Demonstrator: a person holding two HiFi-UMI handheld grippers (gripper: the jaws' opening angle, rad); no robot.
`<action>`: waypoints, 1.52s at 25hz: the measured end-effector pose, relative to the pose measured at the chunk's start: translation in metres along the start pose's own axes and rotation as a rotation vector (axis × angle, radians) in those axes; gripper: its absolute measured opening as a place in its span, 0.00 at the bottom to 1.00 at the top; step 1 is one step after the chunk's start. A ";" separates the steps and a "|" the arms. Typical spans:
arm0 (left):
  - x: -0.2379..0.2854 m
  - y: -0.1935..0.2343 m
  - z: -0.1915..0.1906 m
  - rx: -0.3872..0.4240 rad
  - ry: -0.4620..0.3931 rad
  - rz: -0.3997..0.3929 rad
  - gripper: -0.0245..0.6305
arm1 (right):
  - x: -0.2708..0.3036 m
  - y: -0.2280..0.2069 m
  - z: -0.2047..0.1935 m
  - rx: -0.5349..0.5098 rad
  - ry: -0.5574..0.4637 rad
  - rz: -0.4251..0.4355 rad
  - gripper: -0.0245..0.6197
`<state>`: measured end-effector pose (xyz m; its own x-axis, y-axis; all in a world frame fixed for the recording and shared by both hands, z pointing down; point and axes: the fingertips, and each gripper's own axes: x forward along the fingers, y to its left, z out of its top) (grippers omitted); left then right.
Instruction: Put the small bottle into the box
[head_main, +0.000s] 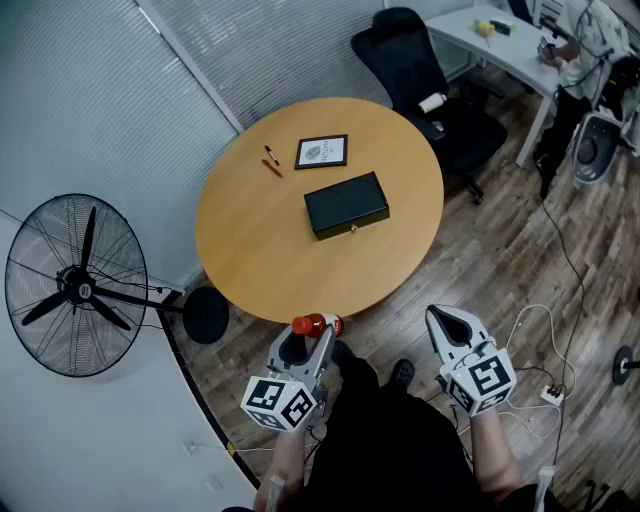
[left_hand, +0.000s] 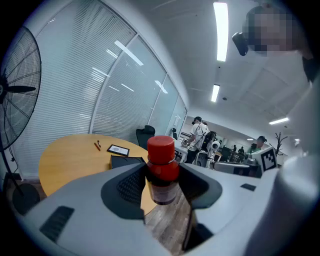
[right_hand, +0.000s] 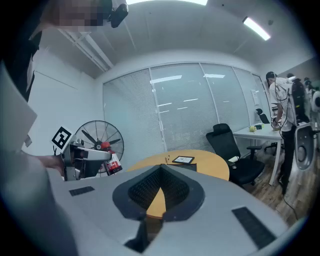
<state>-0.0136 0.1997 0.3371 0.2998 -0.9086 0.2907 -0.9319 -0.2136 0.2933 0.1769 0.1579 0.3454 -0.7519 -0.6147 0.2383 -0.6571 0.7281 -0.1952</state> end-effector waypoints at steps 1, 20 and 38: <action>0.000 -0.001 0.000 0.003 0.000 -0.002 0.34 | 0.000 0.000 0.000 0.000 -0.008 -0.004 0.05; -0.009 0.002 -0.001 0.032 -0.003 0.023 0.34 | 0.000 -0.003 -0.016 0.064 0.030 -0.017 0.05; 0.021 0.058 0.010 0.044 0.038 -0.013 0.34 | 0.064 0.005 -0.004 0.078 0.065 -0.040 0.05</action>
<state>-0.0638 0.1645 0.3515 0.3183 -0.8918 0.3216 -0.9358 -0.2413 0.2570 0.1254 0.1233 0.3641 -0.7219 -0.6199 0.3077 -0.6903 0.6761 -0.2575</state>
